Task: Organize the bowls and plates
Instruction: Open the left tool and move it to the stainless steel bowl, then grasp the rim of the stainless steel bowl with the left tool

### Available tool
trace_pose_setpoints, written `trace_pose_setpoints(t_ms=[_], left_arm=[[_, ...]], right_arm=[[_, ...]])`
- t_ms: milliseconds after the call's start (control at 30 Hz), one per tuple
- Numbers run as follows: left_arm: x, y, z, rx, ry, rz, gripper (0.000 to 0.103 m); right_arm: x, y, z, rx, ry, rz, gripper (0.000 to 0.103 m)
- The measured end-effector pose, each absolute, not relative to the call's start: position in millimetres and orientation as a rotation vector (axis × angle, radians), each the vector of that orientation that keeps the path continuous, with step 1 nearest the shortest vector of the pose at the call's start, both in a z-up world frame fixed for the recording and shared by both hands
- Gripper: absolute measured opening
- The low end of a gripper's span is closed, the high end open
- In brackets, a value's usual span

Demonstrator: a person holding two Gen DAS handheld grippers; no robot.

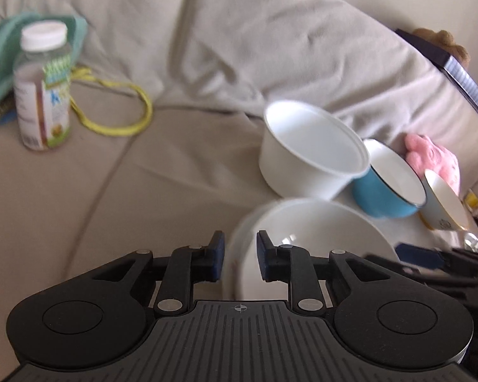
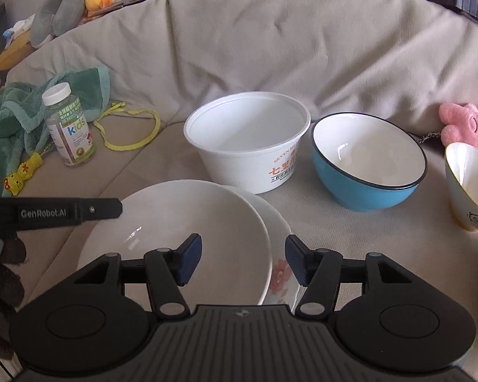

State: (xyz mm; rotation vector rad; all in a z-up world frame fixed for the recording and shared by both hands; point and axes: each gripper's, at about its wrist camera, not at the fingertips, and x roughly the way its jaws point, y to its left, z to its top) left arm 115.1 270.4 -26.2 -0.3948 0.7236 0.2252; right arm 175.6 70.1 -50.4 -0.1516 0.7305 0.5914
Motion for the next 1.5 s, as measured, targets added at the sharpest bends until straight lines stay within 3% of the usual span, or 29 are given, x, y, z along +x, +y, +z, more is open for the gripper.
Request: trace_pose_setpoints(t_ms=[400,667,800,967,1467,1500], left_arm=[[115,215,13,-0.421,0.627,0.051,0.024],[162,94,-3,-0.394,0.778,-0.232,0.024],[194,37,-8,-0.383,0.798,-0.338,0.024],[243,-12,-23,-0.5,0.862,-0.352,0.024],[279,-69,-64,-0.299,0.939,-0.222,0.03],[280,-69,-65,-0.295,0.942,-0.224,0.03]], right_arm=[[176,-44,-41,0.0,0.694,0.437,0.076],[169,-176,-37,0.013,0.628,0.242,0.08],[189,-243,-41,0.046,0.619,0.096,0.087],[220,-281,-52,0.048,0.682,0.019,0.087],[263,-288,-90,0.159,0.756,0.1,0.086],[264,-290,-91,0.174,0.753,0.097,0.08]])
